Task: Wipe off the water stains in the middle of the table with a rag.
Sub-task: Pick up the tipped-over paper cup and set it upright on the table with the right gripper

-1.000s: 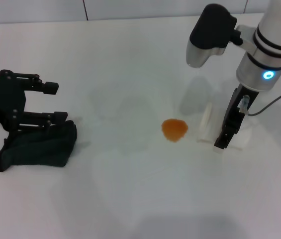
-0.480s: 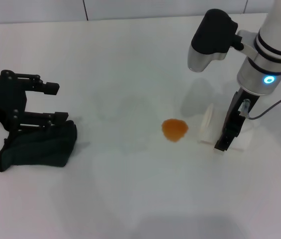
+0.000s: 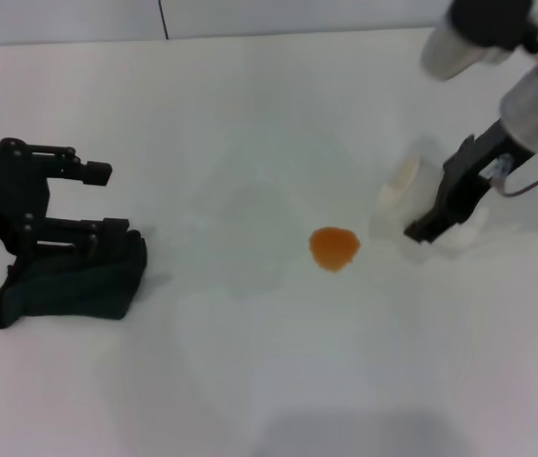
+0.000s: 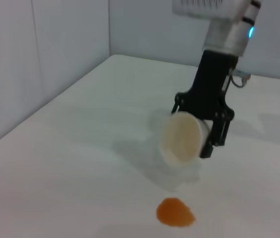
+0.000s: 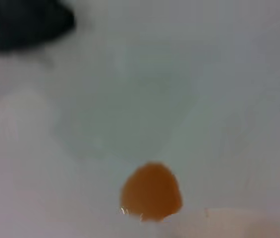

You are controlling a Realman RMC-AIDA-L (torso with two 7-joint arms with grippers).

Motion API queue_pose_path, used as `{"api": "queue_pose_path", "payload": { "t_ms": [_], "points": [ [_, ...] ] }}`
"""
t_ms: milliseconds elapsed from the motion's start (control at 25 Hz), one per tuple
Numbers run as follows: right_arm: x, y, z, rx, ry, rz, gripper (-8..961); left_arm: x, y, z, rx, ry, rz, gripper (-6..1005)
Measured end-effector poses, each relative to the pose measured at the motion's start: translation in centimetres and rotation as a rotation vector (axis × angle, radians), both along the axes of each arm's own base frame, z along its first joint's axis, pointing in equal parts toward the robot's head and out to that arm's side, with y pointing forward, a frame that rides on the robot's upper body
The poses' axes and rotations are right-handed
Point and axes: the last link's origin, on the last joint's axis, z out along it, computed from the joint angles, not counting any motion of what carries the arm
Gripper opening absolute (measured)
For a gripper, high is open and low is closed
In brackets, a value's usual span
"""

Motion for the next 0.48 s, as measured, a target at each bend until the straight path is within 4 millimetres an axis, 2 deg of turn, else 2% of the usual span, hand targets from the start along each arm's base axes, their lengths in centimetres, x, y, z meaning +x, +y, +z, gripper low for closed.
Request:
{"api": "queue_pose_path", "payload": {
  "t_ms": [240, 480],
  "points": [
    [1.1, -1.0, 2.1, 0.04, 0.234, 0.067, 679, 0.3, 0.3, 0.3, -0.006, 0.0, 0.015, 724],
    [2.7, -1.8, 2.7, 0.111, 0.381, 0.149, 630, 0.8, 0.4, 0.2, -0.026, 0.004, 0.011, 724]
  ]
}}
